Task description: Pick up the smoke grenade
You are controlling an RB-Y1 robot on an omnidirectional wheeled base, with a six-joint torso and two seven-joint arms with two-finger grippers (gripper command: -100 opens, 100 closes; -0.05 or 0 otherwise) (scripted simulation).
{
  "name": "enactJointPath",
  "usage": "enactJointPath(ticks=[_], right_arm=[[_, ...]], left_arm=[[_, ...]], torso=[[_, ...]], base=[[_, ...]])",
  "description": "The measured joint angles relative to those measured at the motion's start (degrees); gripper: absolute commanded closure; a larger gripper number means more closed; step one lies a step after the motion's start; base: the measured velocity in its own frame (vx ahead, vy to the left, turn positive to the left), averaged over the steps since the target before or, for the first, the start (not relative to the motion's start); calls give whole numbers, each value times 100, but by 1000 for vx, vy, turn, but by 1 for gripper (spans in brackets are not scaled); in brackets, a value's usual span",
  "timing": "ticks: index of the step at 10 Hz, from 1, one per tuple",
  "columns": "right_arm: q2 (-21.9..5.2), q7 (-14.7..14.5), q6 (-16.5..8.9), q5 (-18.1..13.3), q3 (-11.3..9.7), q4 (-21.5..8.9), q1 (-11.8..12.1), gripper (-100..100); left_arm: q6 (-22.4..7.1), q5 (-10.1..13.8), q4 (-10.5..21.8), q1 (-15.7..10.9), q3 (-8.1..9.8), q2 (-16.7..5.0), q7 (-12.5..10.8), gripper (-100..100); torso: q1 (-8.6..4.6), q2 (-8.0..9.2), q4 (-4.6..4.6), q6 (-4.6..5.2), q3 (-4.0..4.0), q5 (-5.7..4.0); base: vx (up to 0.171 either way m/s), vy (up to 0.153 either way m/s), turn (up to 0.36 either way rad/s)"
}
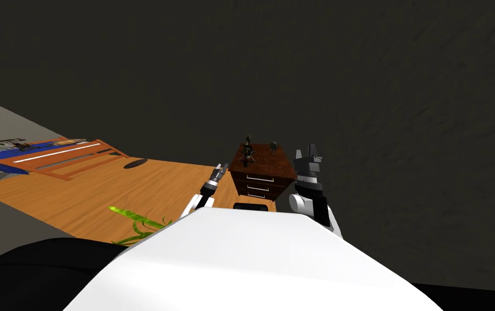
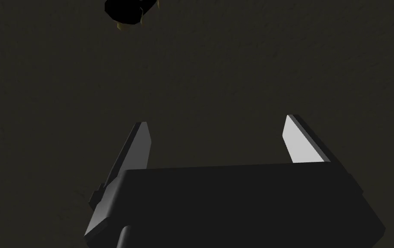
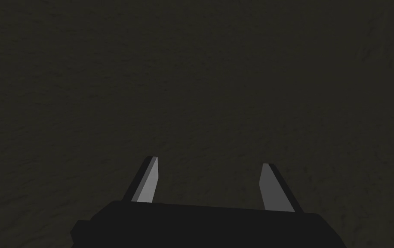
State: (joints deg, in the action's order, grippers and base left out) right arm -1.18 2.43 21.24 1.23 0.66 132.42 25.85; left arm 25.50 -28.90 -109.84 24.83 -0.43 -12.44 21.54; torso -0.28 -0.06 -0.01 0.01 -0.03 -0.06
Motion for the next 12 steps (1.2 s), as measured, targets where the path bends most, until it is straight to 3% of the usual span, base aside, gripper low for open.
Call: enactJointPath(ticks=[7,12], right_arm=[[0,0,0,0,0,0,1,0],[0,0,0,0,1,0,2,0]], left_arm=[[243,-254,1027,-466,-309,-295,747,-100],[402,-276,1647,-797,-498,-583,1183,-100]], torso=[[-1,-9,-2,-2,-5,-1],[9,-36,-7,-3,-20,1]], base=[[28,-74,-94],[94,-45,-83]])
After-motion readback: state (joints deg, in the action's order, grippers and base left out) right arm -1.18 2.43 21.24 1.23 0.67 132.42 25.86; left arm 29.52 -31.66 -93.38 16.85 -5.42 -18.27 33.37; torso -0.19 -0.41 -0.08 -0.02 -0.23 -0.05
